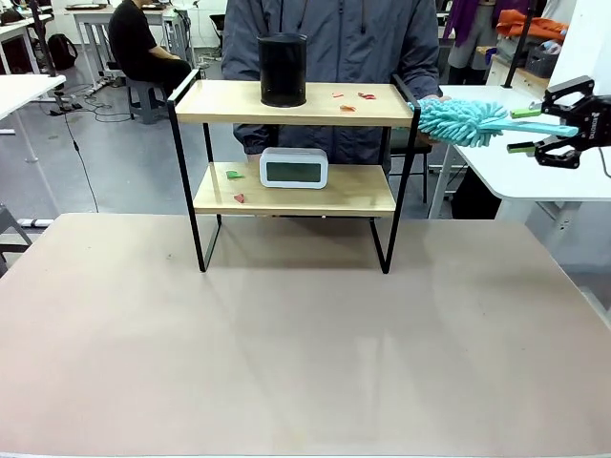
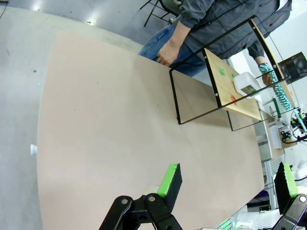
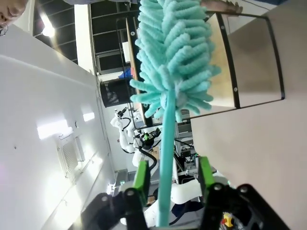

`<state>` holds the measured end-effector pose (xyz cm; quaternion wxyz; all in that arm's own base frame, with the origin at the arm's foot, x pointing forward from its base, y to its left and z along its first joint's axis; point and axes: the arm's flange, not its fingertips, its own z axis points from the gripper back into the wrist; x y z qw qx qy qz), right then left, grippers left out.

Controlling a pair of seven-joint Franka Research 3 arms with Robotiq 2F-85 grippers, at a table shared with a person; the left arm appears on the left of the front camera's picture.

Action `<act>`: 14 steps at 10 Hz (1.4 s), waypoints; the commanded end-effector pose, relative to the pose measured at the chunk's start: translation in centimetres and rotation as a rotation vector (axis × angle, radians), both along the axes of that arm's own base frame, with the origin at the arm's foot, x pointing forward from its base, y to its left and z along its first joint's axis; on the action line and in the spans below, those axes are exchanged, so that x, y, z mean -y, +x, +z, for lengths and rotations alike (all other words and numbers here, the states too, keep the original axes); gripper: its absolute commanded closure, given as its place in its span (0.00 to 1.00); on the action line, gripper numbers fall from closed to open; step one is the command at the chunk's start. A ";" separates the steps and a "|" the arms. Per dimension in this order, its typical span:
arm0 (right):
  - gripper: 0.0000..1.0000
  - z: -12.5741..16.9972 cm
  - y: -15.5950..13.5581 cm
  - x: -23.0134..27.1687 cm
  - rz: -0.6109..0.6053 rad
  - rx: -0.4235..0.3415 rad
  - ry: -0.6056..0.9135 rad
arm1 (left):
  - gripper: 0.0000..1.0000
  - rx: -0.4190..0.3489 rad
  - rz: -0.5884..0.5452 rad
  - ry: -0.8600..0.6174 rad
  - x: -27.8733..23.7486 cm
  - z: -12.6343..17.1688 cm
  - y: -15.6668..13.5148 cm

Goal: Clean the shelf.
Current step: Pick up the Duster from the human.

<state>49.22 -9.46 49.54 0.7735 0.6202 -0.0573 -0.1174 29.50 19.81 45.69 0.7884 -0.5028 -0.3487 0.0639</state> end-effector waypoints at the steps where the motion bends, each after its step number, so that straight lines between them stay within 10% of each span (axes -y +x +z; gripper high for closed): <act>1: 0.87 -0.1 -0.1 -0.5 -0.019 0.032 -0.007 | 0.00 0.030 -0.002 -0.003 0.1 -0.1 -0.1; 3: 1.00 -0.3 -0.1 -0.5 -0.013 0.031 -0.002 | 0.00 0.030 -0.002 -0.003 0.1 -0.1 -0.1; 11: 1.00 -0.1 -0.8 0.3 -0.021 0.081 -0.038 | 0.00 0.030 -0.002 -0.003 0.1 -0.1 -0.1; 14: 1.00 4.7 -9.9 3.8 0.071 0.290 -0.154 | 0.00 0.030 -0.002 -0.003 0.1 -0.1 -0.1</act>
